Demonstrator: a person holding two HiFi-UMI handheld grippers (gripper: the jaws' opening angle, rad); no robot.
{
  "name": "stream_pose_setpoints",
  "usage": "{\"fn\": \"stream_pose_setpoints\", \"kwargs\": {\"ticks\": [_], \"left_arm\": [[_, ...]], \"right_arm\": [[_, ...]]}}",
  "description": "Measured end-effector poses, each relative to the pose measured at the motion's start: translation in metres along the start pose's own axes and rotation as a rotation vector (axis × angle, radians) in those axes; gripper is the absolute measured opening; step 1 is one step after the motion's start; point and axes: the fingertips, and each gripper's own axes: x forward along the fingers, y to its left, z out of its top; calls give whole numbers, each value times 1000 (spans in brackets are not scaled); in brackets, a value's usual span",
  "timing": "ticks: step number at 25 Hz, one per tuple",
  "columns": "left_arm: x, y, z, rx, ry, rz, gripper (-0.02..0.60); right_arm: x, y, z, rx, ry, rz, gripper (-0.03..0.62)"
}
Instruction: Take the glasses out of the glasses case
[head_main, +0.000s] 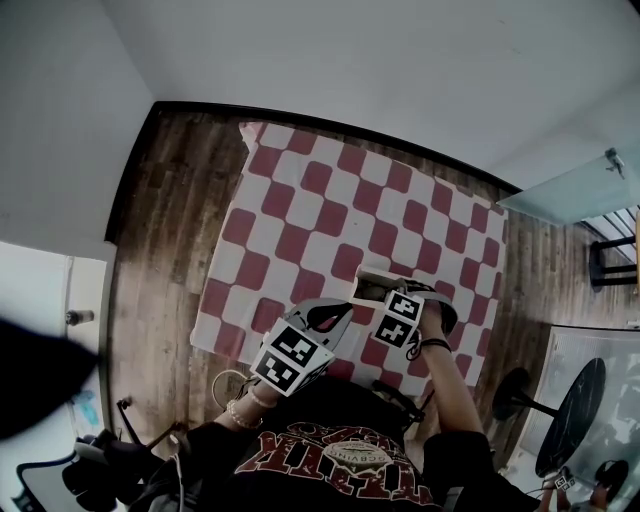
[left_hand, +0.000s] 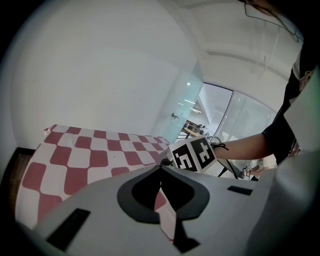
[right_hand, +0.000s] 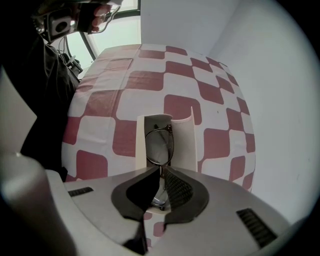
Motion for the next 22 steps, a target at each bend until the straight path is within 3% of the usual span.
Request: {"fn": "stream_pose_setpoints", "kwargs": {"ticks": [8, 22], "left_arm": [[2, -2, -2, -10, 5, -22, 9], [0, -5, -11, 16, 41, -36, 9]], "right_arm": [[4, -3, 0, 8, 78, -35, 27], [-2, -4, -1, 40, -16, -128, 26]]}}
